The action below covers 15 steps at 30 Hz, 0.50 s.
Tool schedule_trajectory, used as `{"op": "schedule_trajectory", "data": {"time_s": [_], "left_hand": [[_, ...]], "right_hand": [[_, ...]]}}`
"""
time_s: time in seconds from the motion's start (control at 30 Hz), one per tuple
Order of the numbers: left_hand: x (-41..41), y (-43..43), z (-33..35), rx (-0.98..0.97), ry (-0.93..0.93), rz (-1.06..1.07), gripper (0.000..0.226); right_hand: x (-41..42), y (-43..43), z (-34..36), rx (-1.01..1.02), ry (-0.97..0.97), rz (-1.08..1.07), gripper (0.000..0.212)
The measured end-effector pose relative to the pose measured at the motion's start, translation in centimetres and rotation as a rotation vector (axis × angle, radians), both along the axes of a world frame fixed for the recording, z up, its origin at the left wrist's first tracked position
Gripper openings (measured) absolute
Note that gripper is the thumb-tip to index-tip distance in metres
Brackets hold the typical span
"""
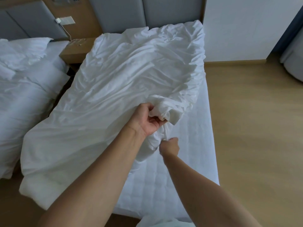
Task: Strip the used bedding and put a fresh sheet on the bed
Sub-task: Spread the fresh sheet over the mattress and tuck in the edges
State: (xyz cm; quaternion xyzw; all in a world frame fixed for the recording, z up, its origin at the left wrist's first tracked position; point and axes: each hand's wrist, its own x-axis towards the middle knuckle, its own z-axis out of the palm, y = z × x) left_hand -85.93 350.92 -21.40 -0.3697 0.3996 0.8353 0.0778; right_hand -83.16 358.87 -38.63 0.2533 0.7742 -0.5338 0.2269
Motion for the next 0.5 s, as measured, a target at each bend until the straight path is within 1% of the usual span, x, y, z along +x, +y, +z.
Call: {"op": "schedule_trajectory", "data": {"time_s": [0.03,0.07,0.13,0.17,0.2,0.23,0.27,0.3,0.33,0.37,0.4,0.43,0.47,0.5], "left_hand": [[-0.1,0.4,0.2,-0.013,0.002,0.011,0.033],[-0.3,0.5,0.4,-0.025,0.008,0.029,0.033],[-0.2,0.7,0.6,-0.046,0.009,0.063,0.033],[0.0,0.9,0.6,-0.062,-0.002,0.067,0.033],[0.3,1.3,0.5,-0.076,-0.016,0.062,0.033],[0.7,1.9,0.4,-0.088,-0.027,0.060,0.034],[1.0,2.6,0.2,-0.101,-0.033,0.067,0.033],[1.4,3.3,-0.1,-0.113,-0.038,0.078,0.030],[1.6,4.1,-0.5,-0.130,-0.051,0.085,0.027],[1.9,5.0,-1.0,-0.147,-0.078,0.091,0.024],[2.2,6.0,-1.5,-0.162,-0.110,0.098,0.023],[2.6,7.2,-2.1,-0.174,-0.142,0.098,0.023],[3.1,8.6,-2.7,-0.187,-0.170,0.084,0.024],[3.5,10.2,-3.4,-0.203,-0.191,0.060,0.026]], "right_hand": [[0.8,-0.3,-0.3,-0.009,-0.037,0.121,0.018],[1.7,-0.5,-0.5,0.022,-0.014,0.274,0.019],[3.7,-0.9,-0.8,0.148,0.097,0.567,0.018],[4.3,-0.6,-0.6,0.174,0.133,0.720,0.016],[4.6,0.1,-0.4,0.126,0.142,0.859,0.015],[4.2,1.5,-0.1,-0.001,0.114,0.925,0.017],[3.2,3.5,0.6,-0.183,0.051,0.872,0.021],[2.0,5.9,1.5,-0.367,-0.015,0.700,0.022],[0.6,8.6,2.4,-0.513,-0.039,0.455,0.020],[-1.1,11.4,3.4,-0.603,-0.064,0.221,0.022],[-3.0,13.7,4.3,-0.653,-0.114,0.092,0.037],[-4.9,15.4,5.2,-0.676,-0.198,0.107,0.060],[-6.6,16.3,6.0,-0.654,-0.312,0.233,0.081],[-7.7,16.6,6.9,-0.636,-0.418,0.409,0.090]]}}
